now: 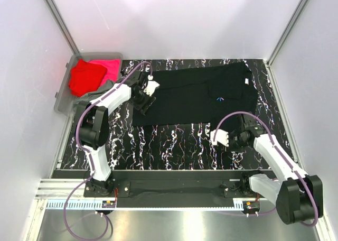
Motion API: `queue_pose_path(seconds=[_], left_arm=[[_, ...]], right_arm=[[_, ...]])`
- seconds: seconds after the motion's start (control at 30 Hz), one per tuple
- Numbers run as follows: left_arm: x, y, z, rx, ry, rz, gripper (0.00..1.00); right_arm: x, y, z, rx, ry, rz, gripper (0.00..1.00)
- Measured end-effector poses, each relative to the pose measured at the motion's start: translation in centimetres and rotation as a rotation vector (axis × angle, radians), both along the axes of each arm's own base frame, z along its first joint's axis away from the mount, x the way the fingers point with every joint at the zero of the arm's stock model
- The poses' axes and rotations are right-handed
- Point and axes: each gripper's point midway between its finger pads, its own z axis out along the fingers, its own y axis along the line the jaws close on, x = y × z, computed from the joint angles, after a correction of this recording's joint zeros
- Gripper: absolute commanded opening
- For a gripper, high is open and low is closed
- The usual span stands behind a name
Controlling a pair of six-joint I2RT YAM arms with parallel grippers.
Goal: Fold and stack the t-shirts
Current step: Fold the tshirt
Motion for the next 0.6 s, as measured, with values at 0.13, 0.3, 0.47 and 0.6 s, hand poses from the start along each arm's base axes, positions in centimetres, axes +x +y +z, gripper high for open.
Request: queue_pose_path(seconds=[0.13,0.3,0.47,0.6], left_arm=[[-0.1,0.1,0.0,0.003,-0.001,-0.005,0.66],[-1.0,0.6,-0.1,0.016,0.005,-0.014,0.66],[-2.3,1.6,-0.4,0.048,0.011,-0.035,0.65],[-3.1,2.9,-0.8,0.074,0.021,-0.039,0.65]], right_arm=[[-0.8,-0.9,-1.6,-0.06,0.064,0.027,0.33],[-0.5,-1.7,-2.9,-0.12,0.158,0.018,0.33],[-0.6,-2.8,-3.3,-0.157,0.18,0.005,0.33],[-0.9,-4.0,-3.7,-0.179,0.187,-0.015,0.33]])
